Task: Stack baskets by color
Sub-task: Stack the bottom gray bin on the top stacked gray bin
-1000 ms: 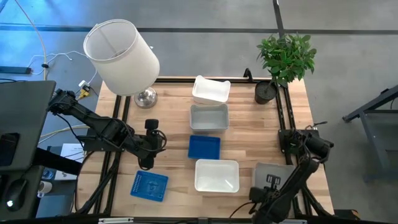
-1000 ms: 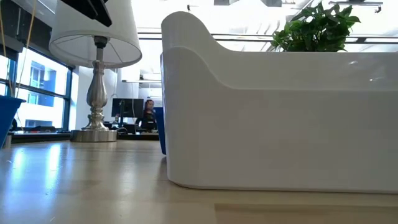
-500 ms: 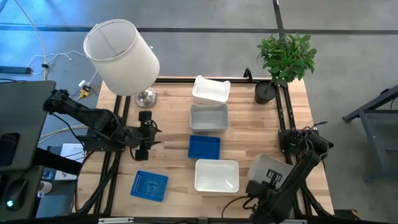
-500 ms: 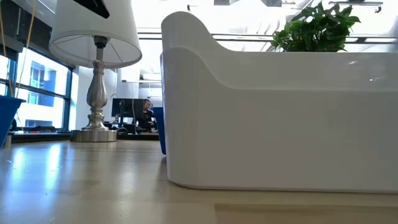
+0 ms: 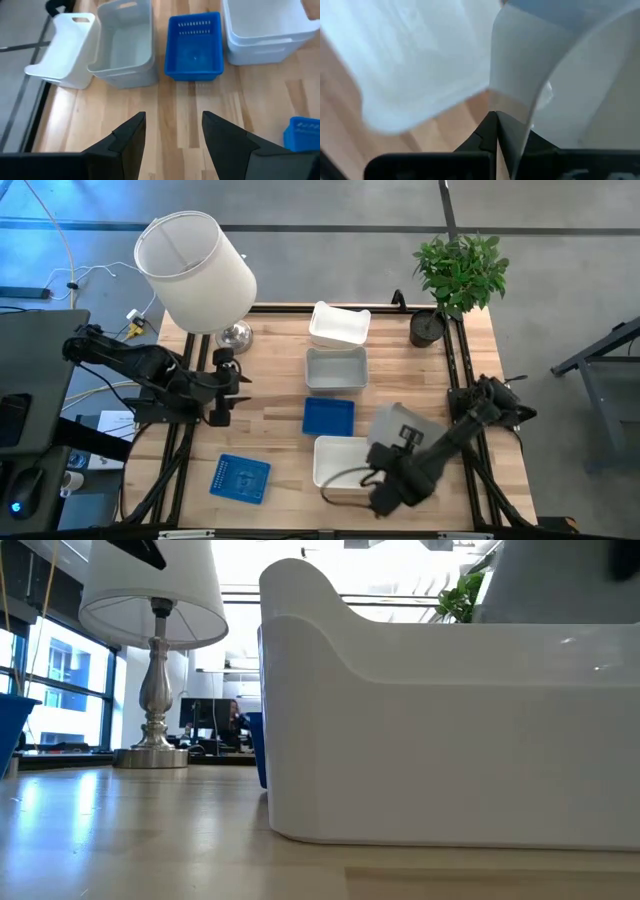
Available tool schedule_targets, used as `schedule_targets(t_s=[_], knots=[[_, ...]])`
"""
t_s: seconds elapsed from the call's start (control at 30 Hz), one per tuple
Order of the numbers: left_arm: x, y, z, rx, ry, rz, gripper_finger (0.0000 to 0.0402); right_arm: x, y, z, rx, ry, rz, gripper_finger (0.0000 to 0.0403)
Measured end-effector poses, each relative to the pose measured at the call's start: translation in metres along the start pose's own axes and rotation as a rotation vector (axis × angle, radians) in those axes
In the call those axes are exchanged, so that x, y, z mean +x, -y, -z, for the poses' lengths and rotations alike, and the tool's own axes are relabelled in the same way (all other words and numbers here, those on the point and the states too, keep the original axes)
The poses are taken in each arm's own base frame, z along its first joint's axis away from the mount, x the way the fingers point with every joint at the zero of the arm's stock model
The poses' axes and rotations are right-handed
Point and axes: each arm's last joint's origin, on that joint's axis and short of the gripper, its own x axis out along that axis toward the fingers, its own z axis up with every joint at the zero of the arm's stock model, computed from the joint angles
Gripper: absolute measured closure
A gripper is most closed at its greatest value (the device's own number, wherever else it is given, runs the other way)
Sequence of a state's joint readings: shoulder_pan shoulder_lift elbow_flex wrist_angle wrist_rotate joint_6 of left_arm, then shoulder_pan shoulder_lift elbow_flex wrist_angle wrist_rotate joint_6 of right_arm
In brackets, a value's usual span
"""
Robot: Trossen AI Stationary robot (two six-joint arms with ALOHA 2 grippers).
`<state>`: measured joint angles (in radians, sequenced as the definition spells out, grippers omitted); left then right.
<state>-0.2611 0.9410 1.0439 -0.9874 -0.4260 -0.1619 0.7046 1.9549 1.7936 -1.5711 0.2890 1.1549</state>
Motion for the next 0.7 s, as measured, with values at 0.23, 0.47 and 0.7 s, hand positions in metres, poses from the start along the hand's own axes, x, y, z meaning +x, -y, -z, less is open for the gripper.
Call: schedule_targets(t_s=[0.23, 0.47, 0.7], knots=[[0.000, 0.001, 0.001, 0.003, -0.014, 0.041, 0.0222, 0.002, 0.023, -0.045, -0.086, 0.038, 0.015, 0.0403], [0.000, 0.002, 0.002, 0.004, -0.023, 0.055, 0.0222, -0.005, 0.056, -0.092, -0.174, 0.113, 0.030, 0.0403], [0.000, 0.001, 0.005, -0.001, -0.053, 0.050, 0.0222, -0.013, 0.095, -0.132, -0.245, 0.168, 0.058, 0.0403]])
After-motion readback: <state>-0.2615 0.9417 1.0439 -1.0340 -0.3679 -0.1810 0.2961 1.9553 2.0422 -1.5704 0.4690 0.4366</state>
